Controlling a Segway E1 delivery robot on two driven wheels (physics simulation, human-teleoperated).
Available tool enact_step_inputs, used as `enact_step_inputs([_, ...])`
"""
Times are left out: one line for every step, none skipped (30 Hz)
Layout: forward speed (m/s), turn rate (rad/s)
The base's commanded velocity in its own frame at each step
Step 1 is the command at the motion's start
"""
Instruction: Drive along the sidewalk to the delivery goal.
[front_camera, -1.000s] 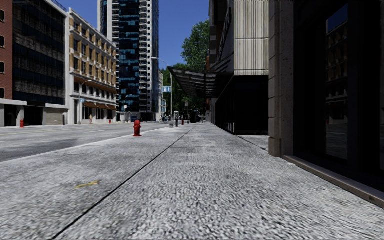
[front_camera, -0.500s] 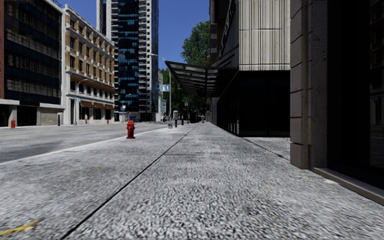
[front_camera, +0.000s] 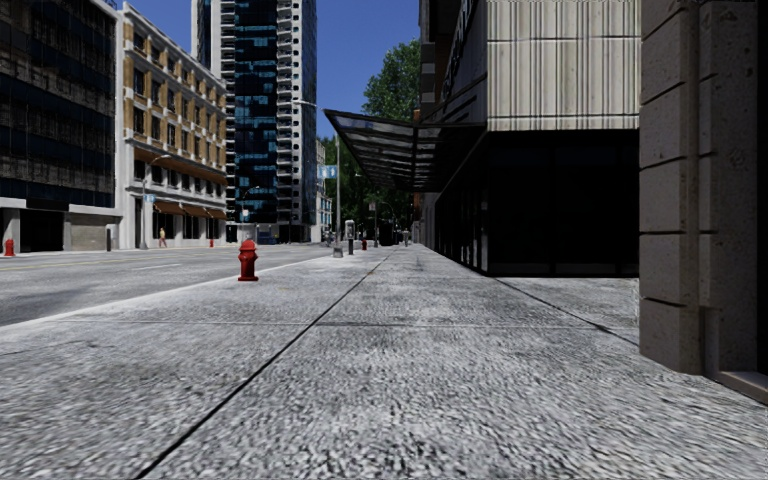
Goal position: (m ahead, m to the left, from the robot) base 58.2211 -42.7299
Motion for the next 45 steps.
enact_step_inputs([1.36, -0.12])
enact_step_inputs([1.36, -0.12])
enact_step_inputs([1.36, -0.12])
enact_step_inputs([1.36, -0.12])
enact_step_inputs([1.36, -0.12])
enact_step_inputs([1.36, -0.12])
enact_step_inputs([1.36, -0.12])
enact_step_inputs([1.36, -0.12])
enact_step_inputs([1.36, -0.12])
enact_step_inputs([1.36, -0.12])
enact_step_inputs([1.36, -0.12])
enact_step_inputs([1.36, -0.12])
enact_step_inputs([1.36, -0.12])
enact_step_inputs([1.36, -0.12])
enact_step_inputs([1.35, -0.12])
enact_step_inputs([1.35, -0.12])
enact_step_inputs([1.35, -0.12])
enact_step_inputs([1.35, -0.13])
enact_step_inputs([1.35, -0.16])
enact_step_inputs([1.35, -0.21])
enact_step_inputs([1.35, -0.21])
enact_step_inputs([1.35, -0.25])
enact_step_inputs([1.35, -0.27])
enact_step_inputs([1.35, -0.27])
enact_step_inputs([1.35, -0.27])
enact_step_inputs([1.35, -0.27])
enact_step_inputs([1.35, -0.28])
enact_step_inputs([1.35, -0.28])
enact_step_inputs([1.35, -0.28])
enact_step_inputs([1.35, -0.28])
enact_step_inputs([1.35, -0.29])
enact_step_inputs([1.35, -0.29])
enact_step_inputs([1.35, -0.29])
enact_step_inputs([1.35, -0.29])
enact_step_inputs([1.35, -0.29])
enact_step_inputs([1.35, -0.29])
enact_step_inputs([1.35, -0.29])
enact_step_inputs([1.35, -0.29])
enact_step_inputs([1.35, -0.30])
enact_step_inputs([1.35, -0.32])
enact_step_inputs([1.35, -0.36])
enact_step_inputs([1.35, -0.36])
enact_step_inputs([1.35, -0.38])
enact_step_inputs([1.35, -0.39])
enact_step_inputs([1.35, -0.39])
